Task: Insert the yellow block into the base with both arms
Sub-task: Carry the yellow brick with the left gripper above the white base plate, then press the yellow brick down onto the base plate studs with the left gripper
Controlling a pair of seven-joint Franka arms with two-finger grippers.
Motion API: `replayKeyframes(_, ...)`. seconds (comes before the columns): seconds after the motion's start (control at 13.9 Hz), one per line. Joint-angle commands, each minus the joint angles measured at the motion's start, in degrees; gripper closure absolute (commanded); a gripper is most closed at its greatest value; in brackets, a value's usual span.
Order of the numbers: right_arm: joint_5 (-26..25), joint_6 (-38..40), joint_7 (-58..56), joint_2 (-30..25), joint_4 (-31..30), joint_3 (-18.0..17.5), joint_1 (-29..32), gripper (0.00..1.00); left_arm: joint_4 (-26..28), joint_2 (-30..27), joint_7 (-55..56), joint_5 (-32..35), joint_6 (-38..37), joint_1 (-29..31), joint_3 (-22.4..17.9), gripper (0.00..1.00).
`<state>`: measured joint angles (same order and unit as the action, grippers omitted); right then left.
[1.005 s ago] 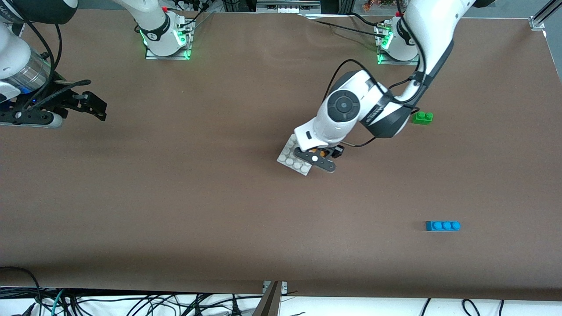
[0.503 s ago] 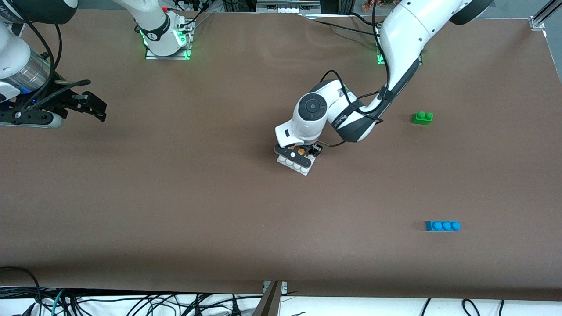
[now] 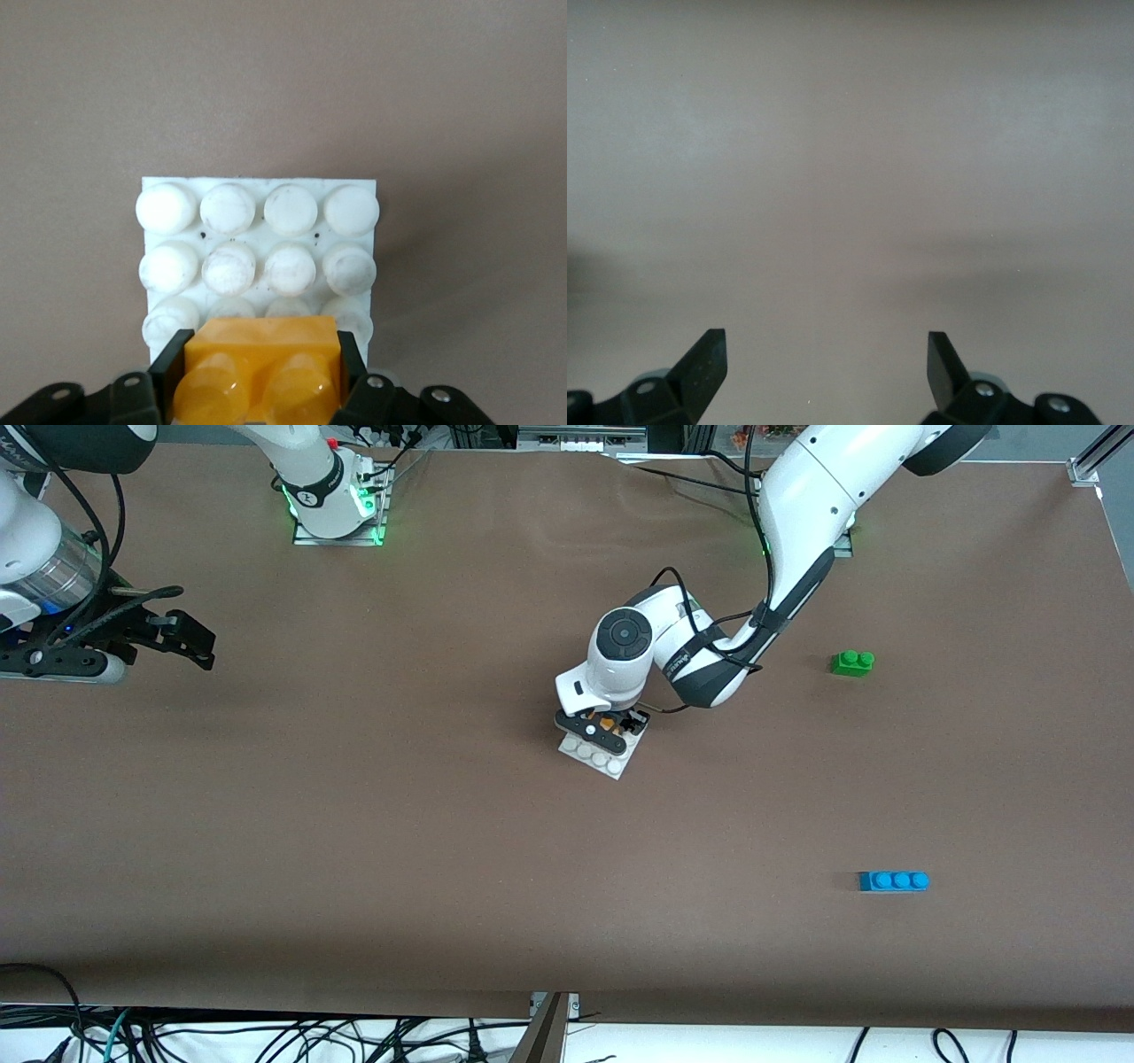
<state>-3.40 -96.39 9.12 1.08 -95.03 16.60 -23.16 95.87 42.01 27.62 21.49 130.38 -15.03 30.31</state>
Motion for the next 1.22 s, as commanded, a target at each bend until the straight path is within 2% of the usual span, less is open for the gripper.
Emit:
replayKeyframes(0.0, 0.3, 0.2, -0.2, 0.5, 1.2, 0.0, 0.2, 0.00, 0.8, -0.5, 1.4, 2.0, 0.9, -0.5, -1.0, 0.86)
replayKeyframes(0.65, 0.3, 0.2, -0.2, 0.5, 1.2, 0.0, 0.2, 0.00, 0.7, 0.3, 3.9, 3.7, 1.7, -1.7, -1.7, 0.87)
replayKeyframes(0.86, 0.3, 0.1, -0.2, 0.5, 1.2, 0.0, 0.2, 0.00, 0.8, 0.8, 4.3, 8.1, 1.9, -1.7, -1.7, 0.87)
replayKeyframes(1.15, 0.3, 0.1, -0.2, 0.5, 1.2, 0.0, 0.2, 0.00, 0.7, 1.1, 5.5, 8.5, 2.0, -1.9, -1.7, 0.87)
